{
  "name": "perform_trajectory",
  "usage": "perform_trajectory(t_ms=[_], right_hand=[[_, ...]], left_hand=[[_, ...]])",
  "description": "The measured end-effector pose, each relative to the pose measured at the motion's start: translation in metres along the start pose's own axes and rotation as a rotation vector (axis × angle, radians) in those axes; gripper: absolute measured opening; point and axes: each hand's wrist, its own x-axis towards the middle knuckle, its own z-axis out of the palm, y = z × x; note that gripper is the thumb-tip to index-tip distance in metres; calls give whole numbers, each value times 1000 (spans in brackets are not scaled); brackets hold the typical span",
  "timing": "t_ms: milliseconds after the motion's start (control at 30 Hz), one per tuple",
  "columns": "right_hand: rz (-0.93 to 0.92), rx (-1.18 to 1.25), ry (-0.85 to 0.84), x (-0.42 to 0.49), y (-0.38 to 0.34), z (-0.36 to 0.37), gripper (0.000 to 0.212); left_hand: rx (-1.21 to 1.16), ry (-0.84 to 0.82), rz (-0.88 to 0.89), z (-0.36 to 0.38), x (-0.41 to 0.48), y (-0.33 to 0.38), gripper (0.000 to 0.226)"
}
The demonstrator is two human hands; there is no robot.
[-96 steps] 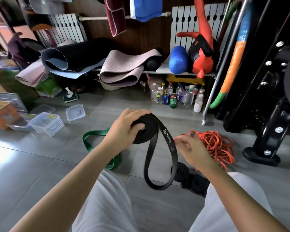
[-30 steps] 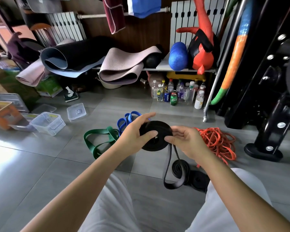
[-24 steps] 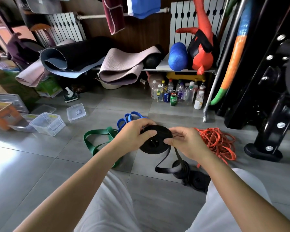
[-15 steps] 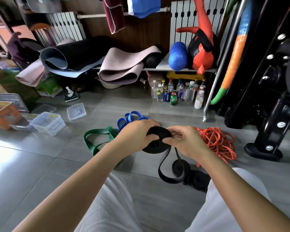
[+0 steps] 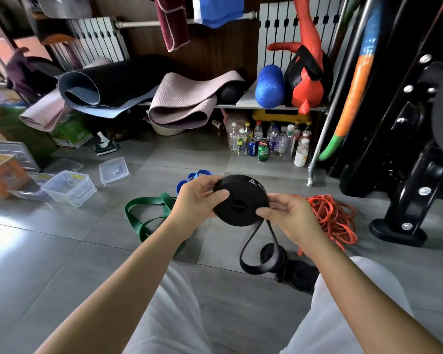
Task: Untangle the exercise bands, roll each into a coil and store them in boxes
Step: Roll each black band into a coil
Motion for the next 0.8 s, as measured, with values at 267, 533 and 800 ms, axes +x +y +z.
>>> perform_trajectory(t_ms=[267, 533, 800], right_hand=[[9, -166, -89, 9, -15, 1, 37], [-31, -252, -64, 10, -21, -1, 36], [40, -57, -10, 4, -20, -4, 33]], left_hand=[[1024, -165, 353, -3, 5, 9, 67], [978, -151, 482, -4, 5, -2, 54], [480, 26, 288, -6, 5, -13, 59]])
